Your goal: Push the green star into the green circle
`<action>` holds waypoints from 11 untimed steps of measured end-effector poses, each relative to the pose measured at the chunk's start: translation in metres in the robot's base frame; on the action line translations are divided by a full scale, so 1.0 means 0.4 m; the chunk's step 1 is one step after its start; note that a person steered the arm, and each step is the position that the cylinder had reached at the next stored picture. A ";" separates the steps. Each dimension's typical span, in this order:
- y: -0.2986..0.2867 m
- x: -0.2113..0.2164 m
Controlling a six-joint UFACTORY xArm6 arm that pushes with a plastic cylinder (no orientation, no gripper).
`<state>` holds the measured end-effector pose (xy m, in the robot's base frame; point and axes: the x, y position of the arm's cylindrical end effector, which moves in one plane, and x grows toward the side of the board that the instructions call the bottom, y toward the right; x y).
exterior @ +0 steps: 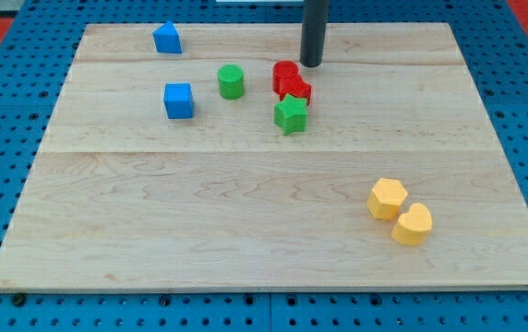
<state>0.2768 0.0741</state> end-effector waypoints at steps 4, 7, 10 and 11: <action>0.089 0.035; -0.090 0.334; -0.256 0.234; -0.259 0.233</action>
